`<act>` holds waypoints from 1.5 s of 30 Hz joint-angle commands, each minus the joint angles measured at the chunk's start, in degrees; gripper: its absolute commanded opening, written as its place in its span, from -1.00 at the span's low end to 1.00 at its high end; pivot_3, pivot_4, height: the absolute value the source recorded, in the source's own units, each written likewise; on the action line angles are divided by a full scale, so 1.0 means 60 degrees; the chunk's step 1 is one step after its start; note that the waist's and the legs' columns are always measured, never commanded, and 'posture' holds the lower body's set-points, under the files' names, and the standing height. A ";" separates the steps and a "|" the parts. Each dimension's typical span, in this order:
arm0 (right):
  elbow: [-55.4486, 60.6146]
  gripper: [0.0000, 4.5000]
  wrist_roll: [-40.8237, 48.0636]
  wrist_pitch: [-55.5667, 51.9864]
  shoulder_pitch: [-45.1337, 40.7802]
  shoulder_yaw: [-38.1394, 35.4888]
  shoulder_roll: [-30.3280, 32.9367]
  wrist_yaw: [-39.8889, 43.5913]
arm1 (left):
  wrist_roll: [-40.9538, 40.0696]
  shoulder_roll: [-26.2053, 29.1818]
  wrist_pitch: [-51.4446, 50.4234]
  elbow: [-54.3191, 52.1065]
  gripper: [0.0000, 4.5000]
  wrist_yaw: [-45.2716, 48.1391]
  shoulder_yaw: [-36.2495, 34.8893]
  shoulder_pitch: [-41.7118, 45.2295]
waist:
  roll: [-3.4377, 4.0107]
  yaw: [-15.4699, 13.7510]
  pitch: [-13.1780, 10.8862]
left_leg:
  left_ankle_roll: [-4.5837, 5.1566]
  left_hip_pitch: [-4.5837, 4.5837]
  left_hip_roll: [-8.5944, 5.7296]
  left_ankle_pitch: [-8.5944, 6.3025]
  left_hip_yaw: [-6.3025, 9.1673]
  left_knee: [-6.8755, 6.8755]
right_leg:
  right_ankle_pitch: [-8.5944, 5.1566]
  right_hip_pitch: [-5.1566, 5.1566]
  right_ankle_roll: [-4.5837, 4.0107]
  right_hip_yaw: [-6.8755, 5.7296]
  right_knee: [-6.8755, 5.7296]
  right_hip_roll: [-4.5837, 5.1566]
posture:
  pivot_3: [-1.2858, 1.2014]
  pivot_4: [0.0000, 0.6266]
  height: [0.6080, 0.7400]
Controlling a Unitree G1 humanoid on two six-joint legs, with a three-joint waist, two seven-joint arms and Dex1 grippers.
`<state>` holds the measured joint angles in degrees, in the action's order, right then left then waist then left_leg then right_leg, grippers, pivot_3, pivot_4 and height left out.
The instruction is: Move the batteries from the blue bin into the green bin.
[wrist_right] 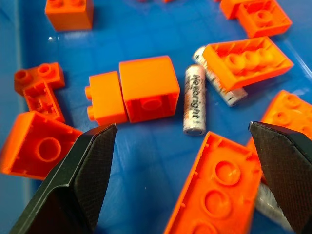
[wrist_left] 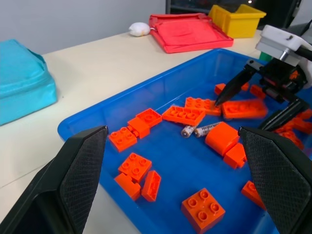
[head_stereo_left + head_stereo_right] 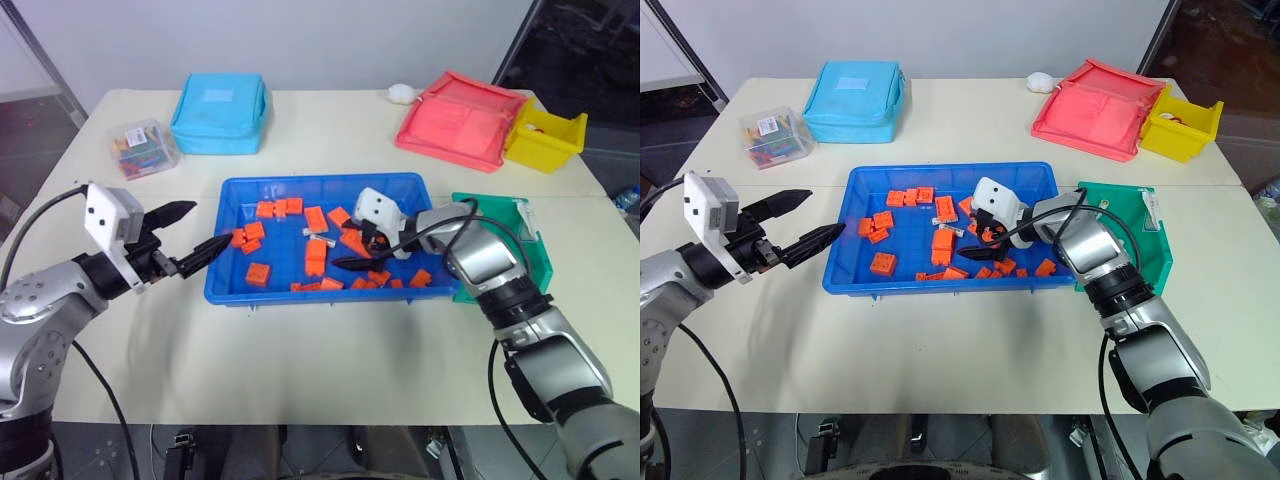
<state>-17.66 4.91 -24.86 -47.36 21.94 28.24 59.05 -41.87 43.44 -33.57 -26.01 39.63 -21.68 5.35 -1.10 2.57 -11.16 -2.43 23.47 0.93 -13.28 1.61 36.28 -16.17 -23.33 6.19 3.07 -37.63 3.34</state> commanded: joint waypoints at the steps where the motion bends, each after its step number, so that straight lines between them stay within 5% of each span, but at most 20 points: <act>1: -0.0470 0.98 -0.0242 0.0477 -0.0588 -0.0044 -0.0250 0.0171 | -0.0122 -0.0015 0.0093 -0.0346 1.00 -0.0082 -0.0275 0.0020 | 0.0000 -0.0007 0.0000 | 0.0000 0.0000 0.0000 0.0000 0.0001 -0.0001 | 0.0000 -0.0001 0.0000 0.0000 0.0000 0.0000 | 0.03 -0.52 1.00; 11: -0.1507 0.88 -0.0629 0.0192 -0.1118 0.0136 -0.0705 0.1022 | -0.0093 -0.0198 0.0137 -0.0564 1.00 -0.0337 -0.0265 -0.0118 | 0.0000 -0.0011 0.0000 | -0.0001 0.0000 -0.0003 0.0000 0.0000 -0.0002 | 0.0000 0.0001 0.0000 -0.0001 0.0000 0.0005 | 0.03 -0.52 1.00; 13: -0.1567 0.63 -0.0634 0.0022 -0.1142 0.0077 -0.0772 0.1081 | -0.0084 -0.0227 0.0136 -0.0615 1.00 -0.0396 -0.0283 -0.0156 | 0.0000 -0.0010 0.0000 | -0.0001 -0.0001 -0.0003 0.0000 0.0001 -0.0001 | 0.0000 0.0002 0.0000 -0.0001 0.0000 0.0004 | 0.03 -0.52 1.00; 20: -0.1691 -0.99 -0.0683 -0.0175 -0.1131 0.0077 -0.1065 0.1101 | -0.0061 -0.0281 0.0171 -0.0674 1.00 -0.0529 -0.0302 -0.0213 | 0.0000 -0.0009 0.0000 | -0.0001 -0.0001 -0.0003 0.0000 0.0001 -0.0002 | 0.0000 0.0001 0.0000 -0.0001 0.0000 0.0004 | 0.03 -0.52 1.00; 30: -0.1371 -0.99 -0.0611 -0.0255 -0.1129 -0.0168 -0.1156 0.1125 | -0.0051 -0.0291 0.0250 -0.0710 1.00 -0.0626 -0.0360 -0.0250 | 0.0000 -0.0007 0.0000 | -0.0001 -0.0001 -0.0003 0.0000 0.0000 -0.0003 | 0.0000 0.0000 0.0000 -0.0001 0.0000 0.0004 | 0.03 -0.52 1.00; 33: -0.0680 -0.63 -0.0461 -0.0533 -0.1032 -0.0212 -0.0979 0.1354 | -0.0046 -0.0297 0.0272 -0.0710 1.00 -0.0606 -0.0373 -0.0308 | 0.0001 -0.0008 0.0000 | -0.0001 -0.0001 -0.0003 0.0000 0.0001 -0.0004 | 0.0000 0.0000 0.0000 -0.0001 0.0000 0.0004 | 0.03 -0.52 1.00; 39: -0.0065 0.69 -0.0415 -0.1089 -0.1076 -0.0297 -0.0962 0.1198 | -0.0006 -0.0300 0.0316 -0.0577 1.00 -0.0577 -0.0238 -0.0183 | 0.0001 -0.0009 0.0000 | -0.0001 -0.0001 -0.0002 0.0000 0.0002 -0.0005 | 0.0000 -0.0001 0.0000 -0.0001 0.0000 0.0003 | 0.03 -0.52 1.00; 45: -0.0934 0.69 -0.0727 -0.0645 -0.1137 -0.0201 -0.0978 0.0892 | 0.0043 -0.0308 0.0347 -0.0481 1.00 -0.0560 -0.0164 -0.0058 | 0.0000 -0.0008 0.0000 | -0.0001 -0.0001 -0.0003 0.0000 0.0001 -0.0004 | 0.0000 0.0000 -0.0001 -0.0001 0.0000 0.0004 | 0.03 -0.52 1.00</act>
<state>-22.15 0.94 -30.24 -53.07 21.61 22.35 65.05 -41.70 41.61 -32.78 -28.15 36.08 -21.72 4.38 -1.09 2.51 -11.16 -2.44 23.46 0.91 -13.28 1.62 36.25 -16.17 -23.33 6.19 3.06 -37.63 3.36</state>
